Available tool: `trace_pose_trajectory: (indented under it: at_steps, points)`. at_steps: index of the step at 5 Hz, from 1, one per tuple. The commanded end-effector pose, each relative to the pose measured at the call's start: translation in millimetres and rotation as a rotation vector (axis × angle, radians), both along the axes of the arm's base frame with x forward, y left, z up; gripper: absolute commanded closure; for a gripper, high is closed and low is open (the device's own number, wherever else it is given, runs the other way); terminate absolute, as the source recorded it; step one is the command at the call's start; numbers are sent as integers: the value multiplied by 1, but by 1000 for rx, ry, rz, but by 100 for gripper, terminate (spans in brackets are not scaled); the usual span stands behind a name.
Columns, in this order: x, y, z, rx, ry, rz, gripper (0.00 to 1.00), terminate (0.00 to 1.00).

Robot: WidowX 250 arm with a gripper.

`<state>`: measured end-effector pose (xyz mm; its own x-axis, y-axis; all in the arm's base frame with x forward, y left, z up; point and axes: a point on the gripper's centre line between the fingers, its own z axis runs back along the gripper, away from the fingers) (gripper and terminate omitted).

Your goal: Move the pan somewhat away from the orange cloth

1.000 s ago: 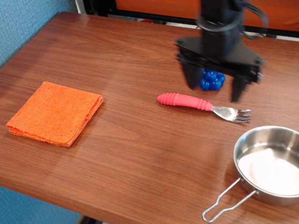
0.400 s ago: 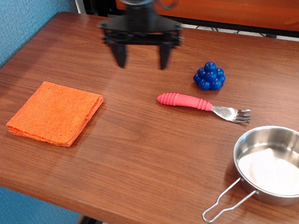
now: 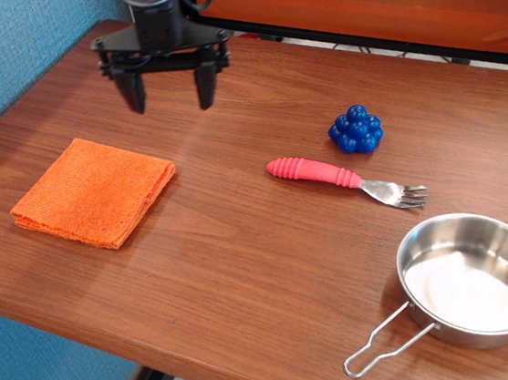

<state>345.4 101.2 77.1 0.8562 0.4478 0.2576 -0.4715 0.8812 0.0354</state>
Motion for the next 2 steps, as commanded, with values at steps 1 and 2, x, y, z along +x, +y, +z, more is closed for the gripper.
trace_pose_trajectory:
  at_steps: [1, 2]
  points:
    - [-19, 4, 19, 18, -51, 42, 0, 0]
    - [-19, 4, 19, 18, -51, 42, 0, 100]
